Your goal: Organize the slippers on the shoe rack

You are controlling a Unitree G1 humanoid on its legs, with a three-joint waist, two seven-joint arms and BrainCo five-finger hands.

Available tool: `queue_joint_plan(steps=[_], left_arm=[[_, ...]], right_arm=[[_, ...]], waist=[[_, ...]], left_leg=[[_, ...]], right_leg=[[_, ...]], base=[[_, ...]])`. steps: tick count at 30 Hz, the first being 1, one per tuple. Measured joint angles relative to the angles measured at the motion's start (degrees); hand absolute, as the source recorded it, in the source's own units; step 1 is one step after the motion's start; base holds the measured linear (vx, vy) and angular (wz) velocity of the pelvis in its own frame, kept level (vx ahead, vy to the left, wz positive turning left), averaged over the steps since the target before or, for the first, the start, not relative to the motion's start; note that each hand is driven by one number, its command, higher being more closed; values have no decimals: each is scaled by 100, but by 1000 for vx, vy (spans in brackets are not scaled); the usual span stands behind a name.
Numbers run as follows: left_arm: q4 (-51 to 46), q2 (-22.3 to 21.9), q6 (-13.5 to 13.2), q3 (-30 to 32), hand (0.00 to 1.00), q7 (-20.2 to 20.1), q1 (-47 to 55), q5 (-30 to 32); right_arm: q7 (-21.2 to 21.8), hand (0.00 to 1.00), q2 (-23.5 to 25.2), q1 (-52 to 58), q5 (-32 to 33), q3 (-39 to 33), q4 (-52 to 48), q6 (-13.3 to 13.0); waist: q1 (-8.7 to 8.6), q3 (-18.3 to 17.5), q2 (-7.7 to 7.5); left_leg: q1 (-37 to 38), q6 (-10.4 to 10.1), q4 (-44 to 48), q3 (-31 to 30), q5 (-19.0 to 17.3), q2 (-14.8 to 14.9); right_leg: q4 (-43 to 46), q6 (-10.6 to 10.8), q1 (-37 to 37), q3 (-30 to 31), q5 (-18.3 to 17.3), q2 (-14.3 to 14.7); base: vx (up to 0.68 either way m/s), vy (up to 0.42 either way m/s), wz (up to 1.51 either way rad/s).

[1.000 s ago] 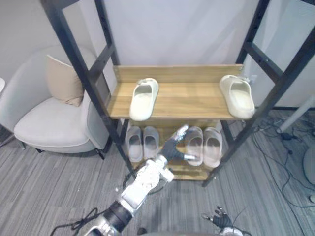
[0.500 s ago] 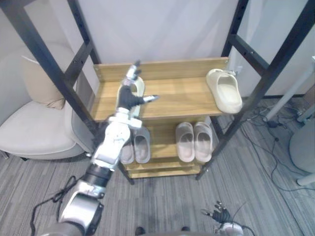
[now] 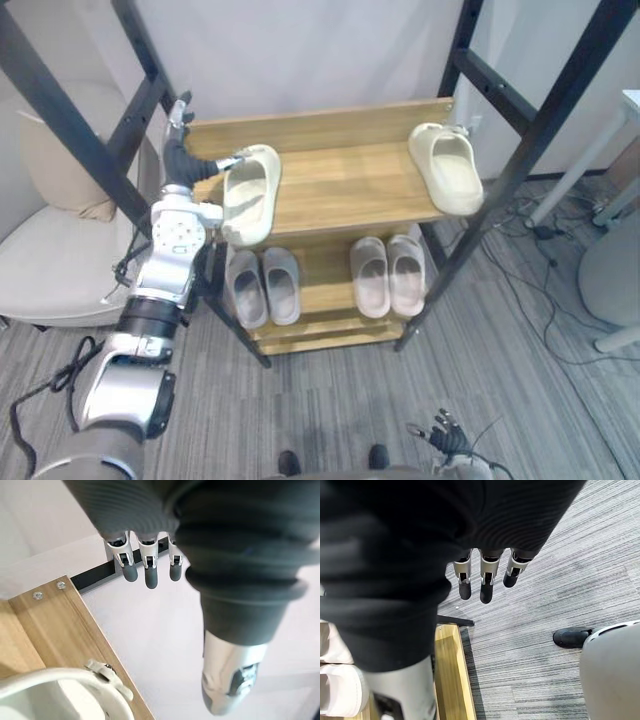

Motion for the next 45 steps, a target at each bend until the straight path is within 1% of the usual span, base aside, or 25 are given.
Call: queue_joint_plan(steps=[2,7,12,14,16,20,22,26,33,41,45], left_arm=[[5,0,18,-13,0,-14,-19,1],[451,1,56,-177,0,-30,-308,216],[785,4,164,-357,0,-43,-614,604],[845,24,199,-375,0,-88,-623,880],[847,22,211,-434,0,-143,-628,983],[930,21,336,-454,0,-158,-664,1264],[999,16,389,-455,0,-169,-699,1307],[998,15,394,-446,0,-166,-715,1351],[998,14,405,-165,0,-142,-715,1359],[1000,18,424,11,0,-114,-714,1360],[1001,24,476,49,0,-90,-714,1468]], right_arm=[[0,0,1,-2,0,1,0,0],[-23,0,4,-11,0,3,-12,-14],[-48,0,70,12,-1,4,-151,-21],[-58,0,161,24,-1,13,-226,-34],[-66,0,199,39,2,16,-245,-42],[-88,0,200,177,3,17,-500,-70],[-89,0,199,218,4,15,-557,-78],[-92,0,201,318,5,15,-688,-83],[-91,0,202,330,1,23,-687,-82],[-89,0,205,333,-3,45,-669,-82],[-90,0,205,333,-4,86,-666,-81]], waist=[[1,4,4],[10,33,27],[8,83,41],[8,86,40],[-1,86,39],[21,92,26],[14,97,19],[12,99,16],[48,106,0],[85,105,0],[100,105,0]], left_leg=[[-6,0,0,10,0,2],[-22,-1,-3,91,-1,9],[-97,2,-2,178,2,15],[-115,1,-2,273,1,25],[-151,1,-1,287,1,28],[-241,2,1,405,1,46],[-251,2,1,416,1,70],[-249,2,1,429,1,79],[-240,2,0,429,3,85],[-194,14,-1,417,15,58],[-195,28,-5,410,27,53]], right_leg=[[0,-1,-1,13,0,2],[54,-6,-96,106,-1,7],[123,-16,-209,188,8,8],[166,-20,-301,329,12,12],[166,-22,-349,362,24,12],[172,-26,-494,489,76,12],[172,-31,-508,506,86,14],[172,-35,-512,526,92,17],[173,-42,-507,516,103,29],[183,-45,-462,433,105,38],[192,-45,-462,411,105,35]], base=[[4,-6,-2],[-13,-6,-8],[-15,0,-11],[-9,3,-22],[-3,-4,-9],[-10,-2,-14],[-8,-9,-6],[-2,-5,-1],[0,0,0],[-5,-3,1],[-6,-3,1]])
